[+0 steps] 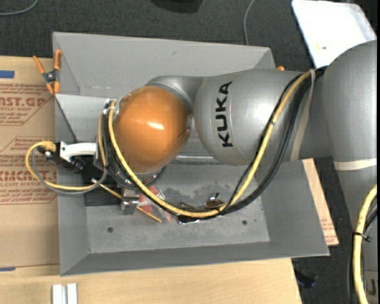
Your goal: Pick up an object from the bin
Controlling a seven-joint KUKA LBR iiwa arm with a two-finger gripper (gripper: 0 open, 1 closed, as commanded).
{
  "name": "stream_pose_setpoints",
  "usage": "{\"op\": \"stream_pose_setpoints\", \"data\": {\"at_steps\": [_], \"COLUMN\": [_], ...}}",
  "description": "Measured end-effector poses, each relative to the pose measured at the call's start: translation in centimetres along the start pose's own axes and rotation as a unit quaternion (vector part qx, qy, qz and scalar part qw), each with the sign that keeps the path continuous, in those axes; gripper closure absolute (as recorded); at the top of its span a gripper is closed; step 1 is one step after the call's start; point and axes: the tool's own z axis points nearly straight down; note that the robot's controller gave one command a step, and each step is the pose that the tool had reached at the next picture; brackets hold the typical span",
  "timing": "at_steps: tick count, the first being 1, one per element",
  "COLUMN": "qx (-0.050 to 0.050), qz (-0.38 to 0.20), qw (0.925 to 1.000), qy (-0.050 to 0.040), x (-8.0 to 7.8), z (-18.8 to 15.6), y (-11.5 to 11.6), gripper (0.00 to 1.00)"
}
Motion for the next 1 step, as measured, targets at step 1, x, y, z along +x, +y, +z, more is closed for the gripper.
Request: {"op": "stream_pose_setpoints", "data": {"at_steps": [1], "qx": [-0.001], "qz": [0.016], "qw": [0.9999], "qy": [-0.0029], "x": [-0.4], "z": [-4.68], "y": [-0.45], "gripper": [1.0]}}
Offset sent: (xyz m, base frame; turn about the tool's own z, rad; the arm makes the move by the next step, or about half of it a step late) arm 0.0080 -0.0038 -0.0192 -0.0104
